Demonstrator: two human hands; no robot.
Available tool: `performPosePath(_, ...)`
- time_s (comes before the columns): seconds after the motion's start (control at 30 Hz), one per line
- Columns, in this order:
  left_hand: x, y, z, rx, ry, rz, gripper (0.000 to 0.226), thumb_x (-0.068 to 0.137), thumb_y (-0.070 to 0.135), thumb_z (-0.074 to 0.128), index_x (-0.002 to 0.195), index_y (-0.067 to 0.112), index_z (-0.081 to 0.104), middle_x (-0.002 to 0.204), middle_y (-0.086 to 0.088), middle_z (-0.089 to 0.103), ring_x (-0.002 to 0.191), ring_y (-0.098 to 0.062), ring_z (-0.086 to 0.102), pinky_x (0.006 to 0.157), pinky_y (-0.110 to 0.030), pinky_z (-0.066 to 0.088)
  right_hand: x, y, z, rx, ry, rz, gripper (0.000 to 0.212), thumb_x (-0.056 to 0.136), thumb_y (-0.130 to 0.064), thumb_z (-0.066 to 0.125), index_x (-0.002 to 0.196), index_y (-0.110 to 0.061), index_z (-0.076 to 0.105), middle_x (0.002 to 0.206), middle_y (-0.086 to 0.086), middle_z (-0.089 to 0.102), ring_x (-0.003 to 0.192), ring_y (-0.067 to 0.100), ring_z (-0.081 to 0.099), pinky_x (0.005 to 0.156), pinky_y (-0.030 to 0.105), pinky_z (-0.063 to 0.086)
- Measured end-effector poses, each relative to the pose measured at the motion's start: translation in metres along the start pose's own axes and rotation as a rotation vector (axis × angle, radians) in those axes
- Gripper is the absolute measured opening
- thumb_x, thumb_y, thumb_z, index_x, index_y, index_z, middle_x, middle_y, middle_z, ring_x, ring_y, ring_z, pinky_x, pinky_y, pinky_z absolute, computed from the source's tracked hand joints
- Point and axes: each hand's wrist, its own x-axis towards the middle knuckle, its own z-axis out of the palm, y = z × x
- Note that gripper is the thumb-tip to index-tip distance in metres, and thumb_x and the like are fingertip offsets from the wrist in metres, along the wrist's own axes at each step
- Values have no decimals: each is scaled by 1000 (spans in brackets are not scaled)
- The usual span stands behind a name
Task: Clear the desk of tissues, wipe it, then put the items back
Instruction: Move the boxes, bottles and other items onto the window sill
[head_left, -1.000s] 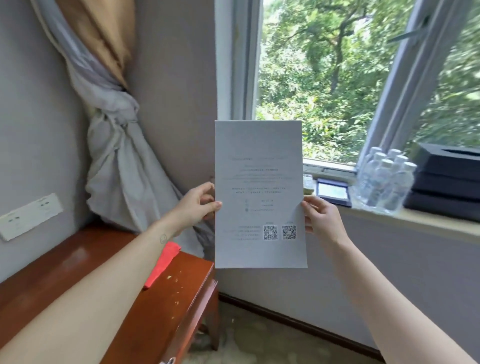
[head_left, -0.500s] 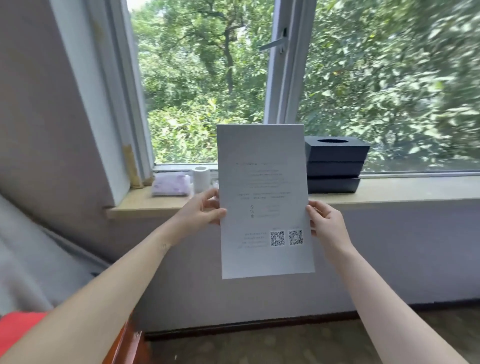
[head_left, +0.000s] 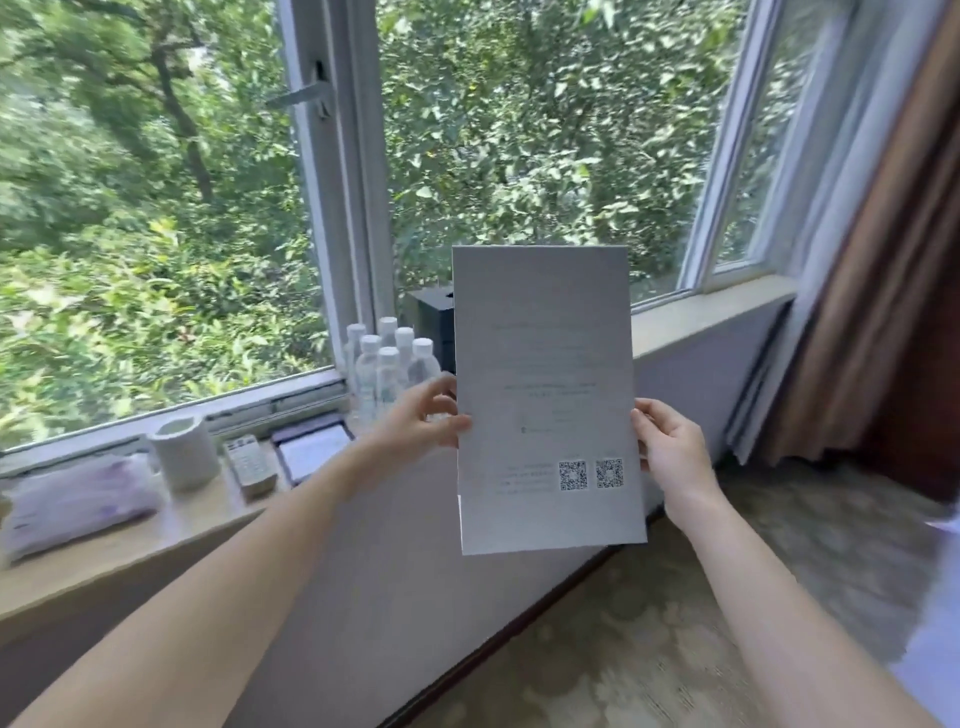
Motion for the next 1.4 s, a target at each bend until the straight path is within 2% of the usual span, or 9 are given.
performPosePath(0.13, 33, -7, 31, -2, -75, 37, 29, 95, -6, 55, 115, 15, 56, 100, -6, 64, 82, -3, 66, 68, -19, 53, 4, 10, -31, -32, 123, 28, 18, 100, -14, 51, 95, -18, 68, 82, -6, 72, 71, 9, 63, 67, 27, 51)
performPosePath(0.23, 58, -13, 51, -37, -97, 50, 27, 95, -4, 56, 110, 18, 57, 88, 6, 67, 77, -2, 65, 65, -16, 50, 9, 16, -51, -39, 197, 27, 17, 101, -12, 50, 98, -13, 68, 80, -8, 71, 63, -2, 62, 56, 16, 50)
performPosePath(0.4, 103, -19, 70, -22, -142, 72, 25, 96, -1, 56, 115, 16, 58, 101, -5, 68, 87, -5, 65, 71, -22, 54, 36, 26, -73, -45, 270, 24, 17, 100, -8, 50, 96, -12, 66, 77, -11, 70, 61, -6, 61, 58, 12, 49)
performPosePath(0.57, 165, -25, 84, -15, -134, 78, 25, 95, 0, 57, 116, 13, 58, 97, -4, 68, 87, -9, 66, 72, -24, 54, 93, 33, -89, -49, 269, 3, 20, 101, -10, 49, 92, -16, 67, 80, -9, 70, 64, -2, 63, 54, 12, 46)
performPosePath(0.77, 260, -36, 102, -3, -44, 78, 32, 95, -2, 57, 107, 28, 60, 85, 7, 68, 75, -8, 63, 68, -23, 52, 210, 52, -112, -62, 173, -25, 23, 101, -13, 50, 88, -21, 68, 86, -5, 73, 76, 11, 65, 74, 33, 52)
performPosePath(0.87, 307, -46, 106, 9, 29, 36, 27, 96, 0, 57, 113, 21, 58, 94, -4, 68, 74, -11, 62, 66, -22, 49, 271, 57, -118, -56, 99, -32, 25, 101, -11, 49, 86, -21, 66, 80, -12, 73, 73, 5, 65, 72, 24, 50)
performPosePath(1.03, 366, -55, 113, 15, 169, -27, 28, 96, -2, 55, 107, 23, 57, 89, 1, 66, 67, 0, 61, 64, -16, 49, 360, 71, -118, -55, -37, -13, 26, 101, -12, 48, 84, -20, 66, 82, -9, 74, 74, 10, 65, 70, 27, 49)
performPosePath(1.27, 439, -93, 105, 75, 337, -63, 27, 96, 1, 55, 110, 25, 57, 94, 0, 68, 86, -17, 62, 80, -36, 50, 465, 103, -93, -53, -151, -12, 23, 99, -10, 49, 84, -18, 64, 81, 4, 70, 70, 18, 59, 61, 28, 47)
performPosePath(1.4, 476, -110, 103, -32, 426, -98, 29, 98, -2, 49, 108, 24, 56, 99, -4, 67, 87, -16, 65, 83, -36, 55, 521, 117, -71, -21, -219, -1, 27, 99, -9, 50, 80, -22, 63, 79, 2, 70, 69, 17, 60, 62, 26, 51)
